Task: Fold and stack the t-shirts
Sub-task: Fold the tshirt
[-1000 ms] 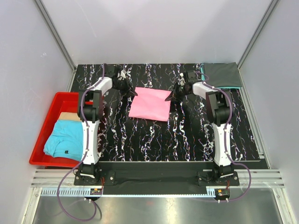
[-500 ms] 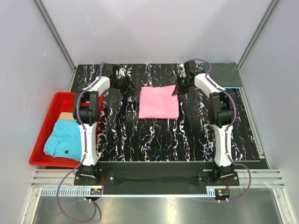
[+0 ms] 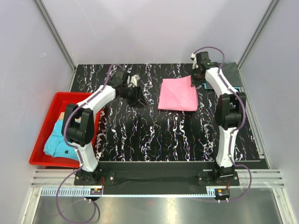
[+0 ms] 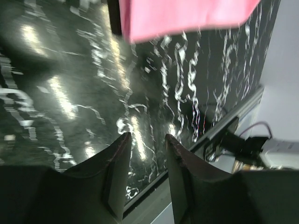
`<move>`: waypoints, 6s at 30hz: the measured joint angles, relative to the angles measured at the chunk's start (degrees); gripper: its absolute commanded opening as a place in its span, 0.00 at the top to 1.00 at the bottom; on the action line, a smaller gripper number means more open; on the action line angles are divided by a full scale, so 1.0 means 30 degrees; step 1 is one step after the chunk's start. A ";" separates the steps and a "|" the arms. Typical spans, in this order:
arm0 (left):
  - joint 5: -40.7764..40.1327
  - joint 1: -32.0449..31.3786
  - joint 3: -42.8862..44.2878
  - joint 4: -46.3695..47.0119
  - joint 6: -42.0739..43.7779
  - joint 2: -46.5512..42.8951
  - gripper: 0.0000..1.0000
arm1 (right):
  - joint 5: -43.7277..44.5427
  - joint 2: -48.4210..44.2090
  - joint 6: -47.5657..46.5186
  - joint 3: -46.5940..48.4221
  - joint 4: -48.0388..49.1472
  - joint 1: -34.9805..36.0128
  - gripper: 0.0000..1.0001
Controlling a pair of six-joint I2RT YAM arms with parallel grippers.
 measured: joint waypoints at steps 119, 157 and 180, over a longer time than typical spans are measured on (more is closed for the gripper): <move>-0.5042 -0.5464 -1.0870 0.7810 -0.6921 -0.2514 0.68 | -0.8604 -0.2463 0.8342 -1.1999 0.9938 -0.2361 0.57; -0.4517 -0.2965 0.1749 0.2980 -0.1661 0.5224 1.00 | -0.4838 -0.6076 0.6105 -1.0200 0.2098 -0.1035 0.38; -0.4109 -0.2965 0.0947 0.6091 -0.2543 0.4932 0.98 | -0.7883 -0.5238 0.3803 -1.3639 0.5727 -0.2251 0.55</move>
